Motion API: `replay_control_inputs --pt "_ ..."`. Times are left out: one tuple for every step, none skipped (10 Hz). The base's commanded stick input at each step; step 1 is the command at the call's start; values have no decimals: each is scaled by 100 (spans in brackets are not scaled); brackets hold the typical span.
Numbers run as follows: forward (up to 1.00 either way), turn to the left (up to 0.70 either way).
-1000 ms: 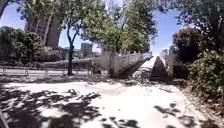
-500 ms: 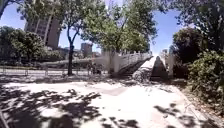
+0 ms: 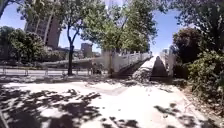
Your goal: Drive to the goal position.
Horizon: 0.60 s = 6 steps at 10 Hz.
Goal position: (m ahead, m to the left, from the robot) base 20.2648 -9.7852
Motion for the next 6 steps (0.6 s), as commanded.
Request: replay_control_inputs --pt "45 0" --pt "45 0" --pt "45 0" --pt "45 0" --pt "45 0" --pt "45 0"
